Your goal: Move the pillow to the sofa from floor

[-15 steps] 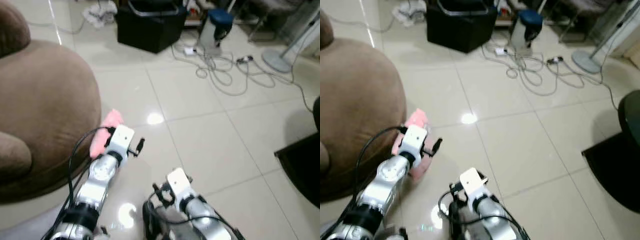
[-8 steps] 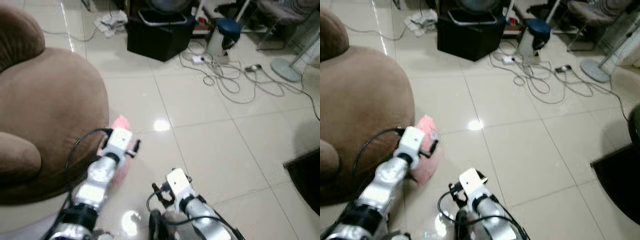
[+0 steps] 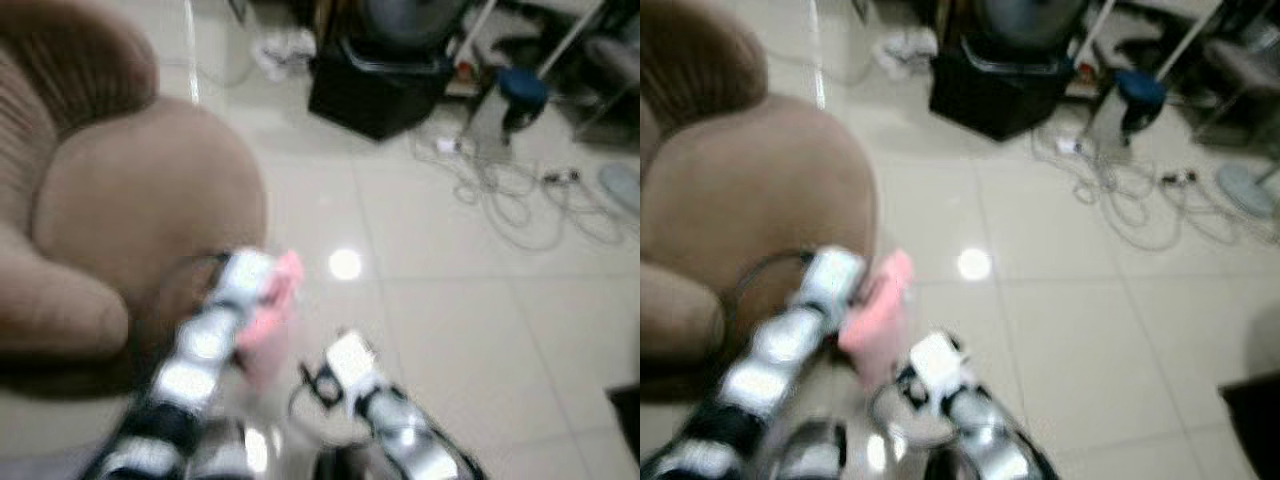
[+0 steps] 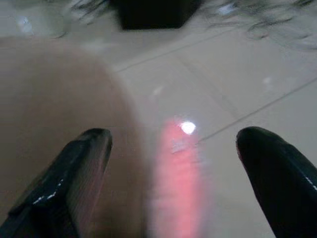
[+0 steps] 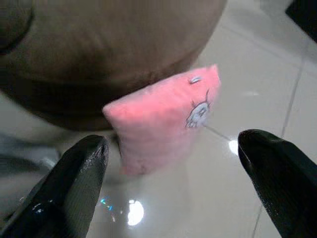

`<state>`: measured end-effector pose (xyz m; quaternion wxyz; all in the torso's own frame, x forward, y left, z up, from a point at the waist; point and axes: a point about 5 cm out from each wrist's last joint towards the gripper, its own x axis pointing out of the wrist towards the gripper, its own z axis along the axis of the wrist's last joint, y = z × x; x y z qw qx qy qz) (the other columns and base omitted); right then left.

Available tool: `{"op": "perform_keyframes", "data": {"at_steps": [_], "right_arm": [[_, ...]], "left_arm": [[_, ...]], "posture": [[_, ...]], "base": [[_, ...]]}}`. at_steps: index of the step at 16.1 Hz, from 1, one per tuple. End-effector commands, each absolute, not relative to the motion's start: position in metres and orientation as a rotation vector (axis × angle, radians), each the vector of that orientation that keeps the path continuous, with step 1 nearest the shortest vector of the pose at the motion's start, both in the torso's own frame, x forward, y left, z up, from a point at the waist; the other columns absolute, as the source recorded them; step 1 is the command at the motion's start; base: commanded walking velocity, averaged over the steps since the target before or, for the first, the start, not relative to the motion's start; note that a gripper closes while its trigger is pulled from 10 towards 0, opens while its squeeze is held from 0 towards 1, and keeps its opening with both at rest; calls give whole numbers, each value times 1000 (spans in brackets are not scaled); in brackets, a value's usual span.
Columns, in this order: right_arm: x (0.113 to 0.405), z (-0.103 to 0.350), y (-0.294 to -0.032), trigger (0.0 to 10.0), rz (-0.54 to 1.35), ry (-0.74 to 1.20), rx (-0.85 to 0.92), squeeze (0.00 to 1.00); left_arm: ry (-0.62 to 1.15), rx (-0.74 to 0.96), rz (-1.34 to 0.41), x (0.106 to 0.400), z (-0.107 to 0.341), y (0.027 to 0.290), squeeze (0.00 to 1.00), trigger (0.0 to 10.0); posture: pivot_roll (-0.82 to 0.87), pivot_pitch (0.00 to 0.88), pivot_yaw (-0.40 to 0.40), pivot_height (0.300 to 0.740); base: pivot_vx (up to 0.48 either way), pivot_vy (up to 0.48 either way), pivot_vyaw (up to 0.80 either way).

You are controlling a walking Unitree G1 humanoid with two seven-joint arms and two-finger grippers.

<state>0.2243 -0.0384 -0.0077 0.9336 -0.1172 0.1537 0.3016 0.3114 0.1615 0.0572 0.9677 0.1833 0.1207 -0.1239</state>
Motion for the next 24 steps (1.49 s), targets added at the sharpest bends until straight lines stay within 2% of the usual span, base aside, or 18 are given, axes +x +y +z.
{"op": "perform_keyframes", "data": {"at_steps": [1, 6, 12, 13, 14, 24], "right_arm": [[218, -13, -34, 10000, 612, 345, -210, 0], [219, -12, -33, 10000, 622, 335, -221, 0], [220, -11, -32, 10000, 618, 339, -204, 0], [253, 11, -90, 10000, 596, 295, -212, 0], [266, 24, -115, 10000, 592, 283, -215, 0], [272, 38, -127, 10000, 596, 303, -207, 0]], "left_arm": [[239, 355, -303, 309, 54, 141, 0, 10000], [237, 384, -334, 307, 51, 134, 0, 10000], [237, 382, -308, 308, 53, 139, 0, 10000], [235, 376, -293, 309, 54, 141, 0, 10000], [231, 372, -285, 309, 54, 141, 0, 10000], [243, 370, -251, 309, 53, 147, 0, 10000]], "posture": [[-54, 227, -196, 714], [-55, 230, -199, 714], [-49, 231, -196, 714], [-47, 230, -197, 700], [-47, 230, -197, 690], [-28, 217, -206, 589]], "base": [[0, 0, 0], [192, -212, 0], [0, 0, 0], [0, 0, 0], [0, 0, 0], [0, 0, 0]]}}
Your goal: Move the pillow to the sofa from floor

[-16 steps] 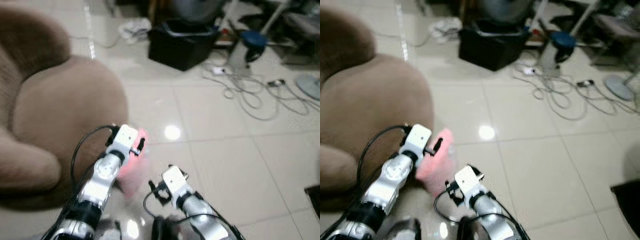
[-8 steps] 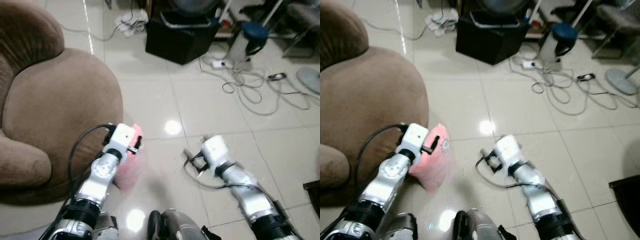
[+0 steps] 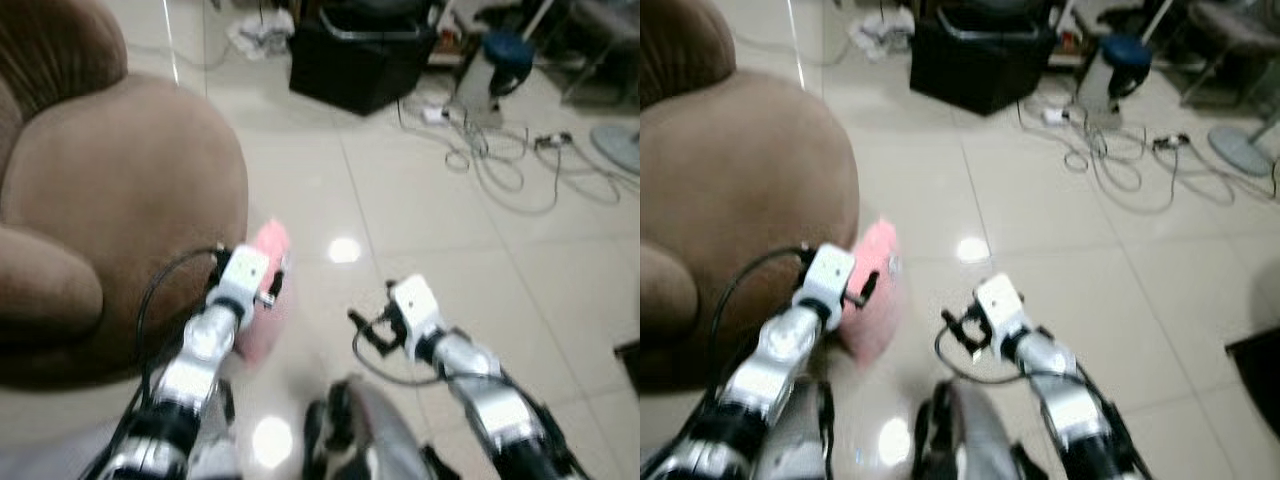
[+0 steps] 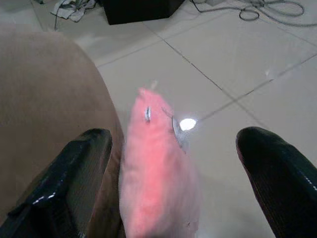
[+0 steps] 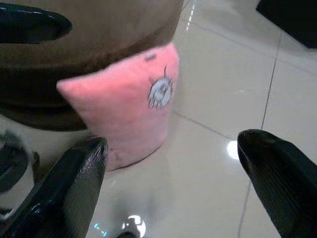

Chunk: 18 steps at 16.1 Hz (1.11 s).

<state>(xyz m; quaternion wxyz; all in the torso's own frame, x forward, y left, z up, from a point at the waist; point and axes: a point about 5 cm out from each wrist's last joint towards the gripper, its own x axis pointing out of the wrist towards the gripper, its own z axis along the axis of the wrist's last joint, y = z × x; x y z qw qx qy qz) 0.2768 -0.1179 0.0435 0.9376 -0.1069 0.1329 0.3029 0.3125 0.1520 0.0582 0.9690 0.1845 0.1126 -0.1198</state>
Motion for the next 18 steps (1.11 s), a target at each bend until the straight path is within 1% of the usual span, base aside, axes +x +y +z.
{"op": "perform_keyframes", "data": {"at_steps": [1, 3, 4, 5, 8, 9, 10, 11, 12, 14, 15, 16, 17, 18], "right_arm": [[273, 40, -130, 10000, 566, 292, -194, 0], [270, 41, -135, 10000, 544, 279, -200, 0], [265, 39, -140, 10000, 545, 289, -210, 0], [256, 32, -150, 10000, 541, 325, -219, 0], [241, 27, -160, 10000, 529, 346, -219, 0], [235, 26, -165, 10000, 513, 345, -210, 0], [234, 26, -165, 10000, 505, 345, -204, 0], [231, 32, -166, 10000, 491, 307, -186, 0], [229, 33, -166, 10000, 489, 297, -187, 0], [221, 35, -167, 10000, 488, 266, -197, 0], [223, 34, -166, 10000, 475, 248, -202, 0], [230, 34, -161, 10000, 470, 235, -197, 0], [248, 38, -141, 10000, 514, 211, -192, 0], [253, 39, -134, 10000, 534, 204, -192, 0]], "left_arm": [[259, 335, -223, 311, 53, 153, 0, 10000], [287, 257, -198, 298, 46, 172, 0, 10000], [310, 231, -202, 286, 40, 184, 0, 10000], [319, 147, -174, 275, 40, 198, 0, 10000], [275, -23, -132, 268, 53, 201, 0, 10000], [279, -111, -105, 256, 53, 199, 0, 10000], [281, -122, -102, 252, 53, 199, 0, 10000], [251, -132, -98, 239, 56, 194, 0, 10000], [241, -132, -94, 236, 57, 194, 0, 10000], [193, -78, -87, 222, 63, 193, 0, 10000], [173, -62, -46, 220, 63, 196, 0, 10000], [163, -34, -19, 222, 62, 199, 0, 10000], [145, 37, -17, 230, 66, 202, 0, 10000], [138, 48, -13, 231, 68, 204, 0, 10000]], "posture": [[-28, 216, -203, 580], [-34, 212, -196, 580], [-34, 212, -192, 580], [-29, 212, -190, 580], [-16, 217, -178, 580], [-11, 220, -175, 580], [-9, 223, -174, 580], [-8, 225, -169, 580], [-8, 226, -168, 580], [-2, 227, -167, 580], [18, 228, -174, 580], [40, 230, -180, 580], [112, 238, -196, 580], [126, 242, -195, 580]], "base": [[0, 0, 0], [0, 0, 0], [0, 0, 0], [0, 0, 0], [0, 0, 0], [0, 0, 0], [0, 0, 0], [0, 0, 0], [0, 0, 0], [0, 0, 0], [0, 0, 0], [0, 0, 0], [0, 0, 0], [0, 0, 0]]}}
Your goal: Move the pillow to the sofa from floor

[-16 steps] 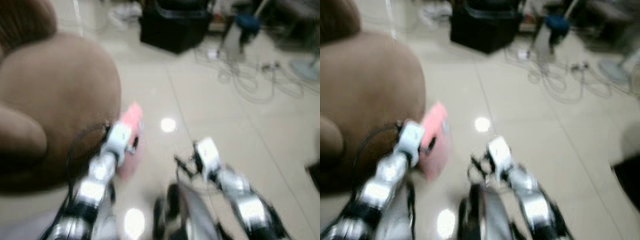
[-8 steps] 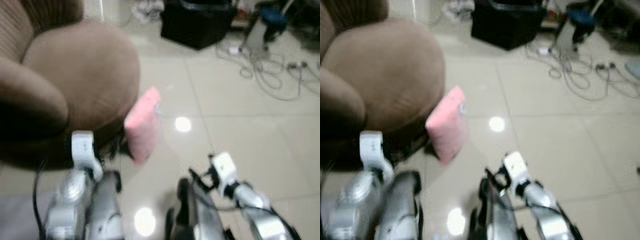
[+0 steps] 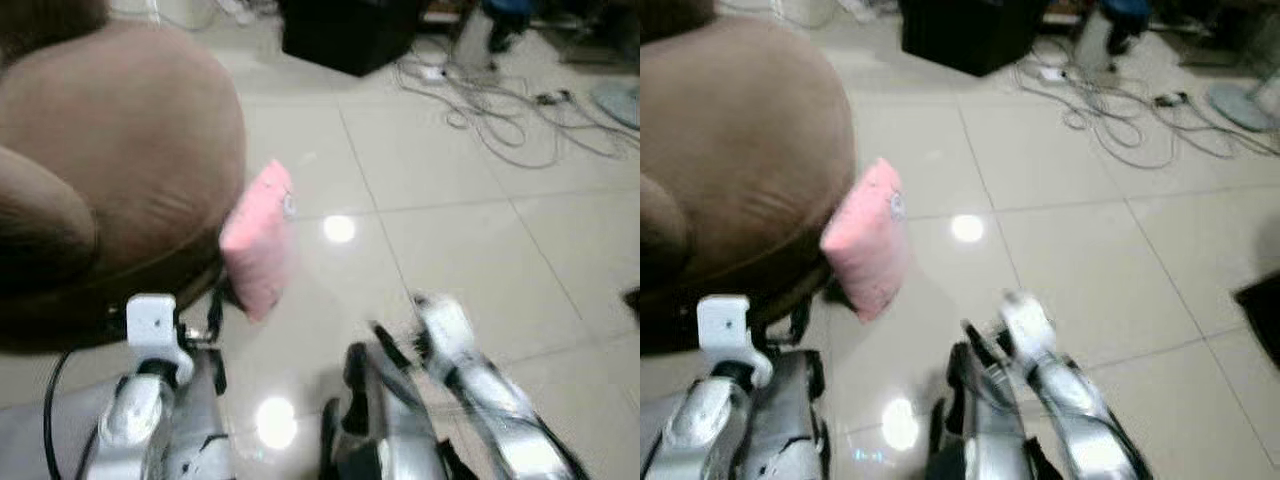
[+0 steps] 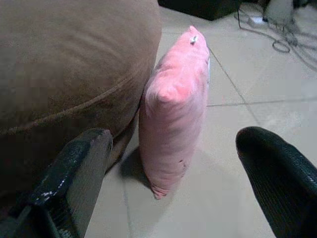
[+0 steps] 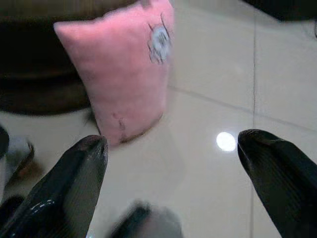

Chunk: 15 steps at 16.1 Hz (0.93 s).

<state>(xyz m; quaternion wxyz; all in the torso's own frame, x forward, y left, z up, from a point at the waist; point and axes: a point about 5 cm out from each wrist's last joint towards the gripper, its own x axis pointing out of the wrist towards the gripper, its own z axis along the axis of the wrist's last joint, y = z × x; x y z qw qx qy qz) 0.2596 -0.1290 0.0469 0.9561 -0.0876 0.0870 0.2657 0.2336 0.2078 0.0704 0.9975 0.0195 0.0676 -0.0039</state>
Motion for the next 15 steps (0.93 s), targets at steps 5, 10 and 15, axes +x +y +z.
{"op": "perform_keyframes", "data": {"at_steps": [5, 10, 15], "right_arm": [[279, 46, -95, 10000, 655, 178, -174, 0], [287, 45, -87, 10000, 696, 176, -189, 0], [297, 49, -95, 10000, 647, 131, -197, 0]], "left_arm": [[51, 100, 78, 226, 96, 228, 0, 10000], [56, 121, 91, 217, 89, 220, 0, 10000], [-13, 111, 97, 227, 99, 214, 0, 10000]], "posture": [[292, 265, -206, 580], [315, 260, -223, 580], [280, 215, -227, 580]], "base": [[0, 0, 0], [0, 0, 0], [0, 0, 0]]}}
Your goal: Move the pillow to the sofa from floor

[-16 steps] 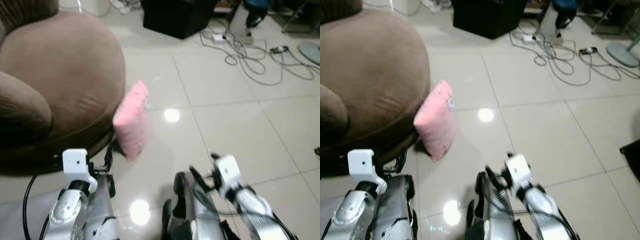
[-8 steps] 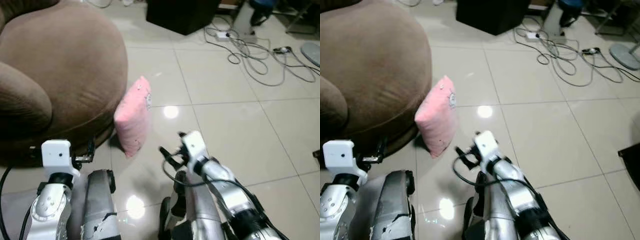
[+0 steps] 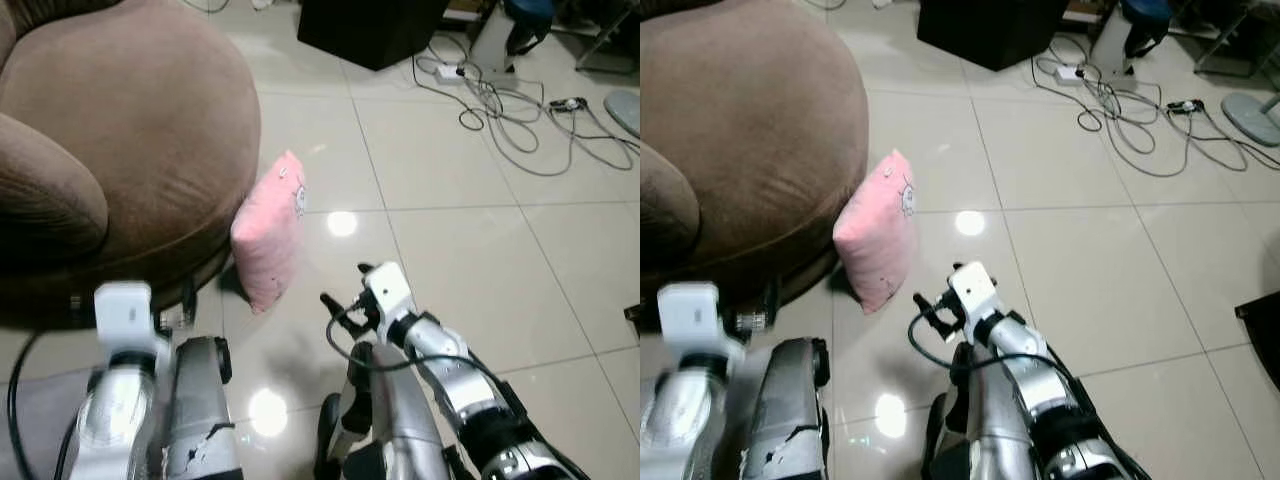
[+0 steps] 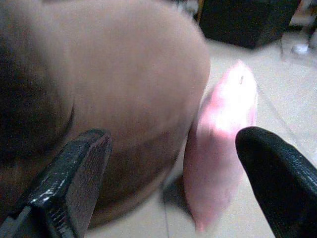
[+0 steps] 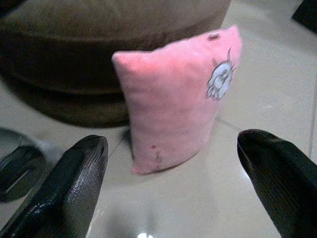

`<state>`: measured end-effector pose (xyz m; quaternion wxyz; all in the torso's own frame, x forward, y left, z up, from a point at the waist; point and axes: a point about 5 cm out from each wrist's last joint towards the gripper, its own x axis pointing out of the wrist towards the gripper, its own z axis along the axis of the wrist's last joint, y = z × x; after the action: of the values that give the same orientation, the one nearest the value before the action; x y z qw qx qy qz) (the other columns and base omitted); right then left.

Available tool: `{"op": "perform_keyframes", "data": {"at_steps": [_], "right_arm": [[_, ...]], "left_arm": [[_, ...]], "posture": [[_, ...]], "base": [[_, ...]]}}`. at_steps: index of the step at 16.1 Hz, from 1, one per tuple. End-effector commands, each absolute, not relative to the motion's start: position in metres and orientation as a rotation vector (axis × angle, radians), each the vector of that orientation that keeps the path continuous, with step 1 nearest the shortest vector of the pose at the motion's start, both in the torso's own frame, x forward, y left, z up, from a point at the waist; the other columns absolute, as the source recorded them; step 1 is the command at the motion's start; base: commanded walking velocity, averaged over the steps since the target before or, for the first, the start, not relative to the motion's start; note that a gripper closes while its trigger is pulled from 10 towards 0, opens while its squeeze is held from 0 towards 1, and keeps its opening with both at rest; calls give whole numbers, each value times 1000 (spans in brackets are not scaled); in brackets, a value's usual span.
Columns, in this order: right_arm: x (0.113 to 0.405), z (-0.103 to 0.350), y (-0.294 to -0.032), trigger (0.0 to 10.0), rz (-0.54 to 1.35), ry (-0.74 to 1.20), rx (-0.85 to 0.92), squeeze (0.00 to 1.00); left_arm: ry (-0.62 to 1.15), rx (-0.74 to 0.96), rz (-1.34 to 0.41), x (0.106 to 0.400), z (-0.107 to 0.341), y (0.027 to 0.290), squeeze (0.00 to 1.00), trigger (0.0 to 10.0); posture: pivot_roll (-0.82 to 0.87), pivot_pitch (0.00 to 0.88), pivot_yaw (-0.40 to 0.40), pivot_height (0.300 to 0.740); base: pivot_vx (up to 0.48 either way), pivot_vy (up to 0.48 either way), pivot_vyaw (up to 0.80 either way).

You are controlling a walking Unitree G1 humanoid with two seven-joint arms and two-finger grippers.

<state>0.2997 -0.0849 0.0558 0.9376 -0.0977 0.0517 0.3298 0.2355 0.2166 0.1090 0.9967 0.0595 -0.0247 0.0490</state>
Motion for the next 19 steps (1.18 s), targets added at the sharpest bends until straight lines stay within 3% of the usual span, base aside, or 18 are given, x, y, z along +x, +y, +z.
{"op": "perform_keyframes", "data": {"at_steps": [1, 3, 7, 10, 13, 19], "right_arm": [[303, 58, -95, 10000, 616, 77, -193, 0], [307, 75, -100, 10000, 543, -66, -189, 0], [299, 80, -111, 10000, 486, -143, -209, 0], [291, 59, -119, 10000, 492, -46, -229, 0], [288, 53, -121, 10000, 470, -10, -237, 0], [291, 55, -117, 10000, 484, -13, -233, 0]], "left_arm": [[-93, 130, 99, 240, 115, 213, 0, 10000], [-211, 200, 95, 244, 131, 205, 0, 10000], [-199, 273, 98, 231, 113, 194, 0, 10000], [-59, 269, 139, 225, 82, 201, 0, 10000], [-65, 269, 118, 234, 83, 196, 0, 10000], [-55, 260, 78, 247, 83, 185, 0, 10000]], "posture": [[257, 204, -225, 580], [238, 193, -223, 580], [200, 192, -222, 580], [160, 204, -212, 580], [156, 196, -207, 575], [162, 188, -214, 520]], "base": [[0, 0, 0], [0, 0, 0], [0, 0, 0], [0, 0, 0], [0, 0, 150], [0, 0, 0]]}}
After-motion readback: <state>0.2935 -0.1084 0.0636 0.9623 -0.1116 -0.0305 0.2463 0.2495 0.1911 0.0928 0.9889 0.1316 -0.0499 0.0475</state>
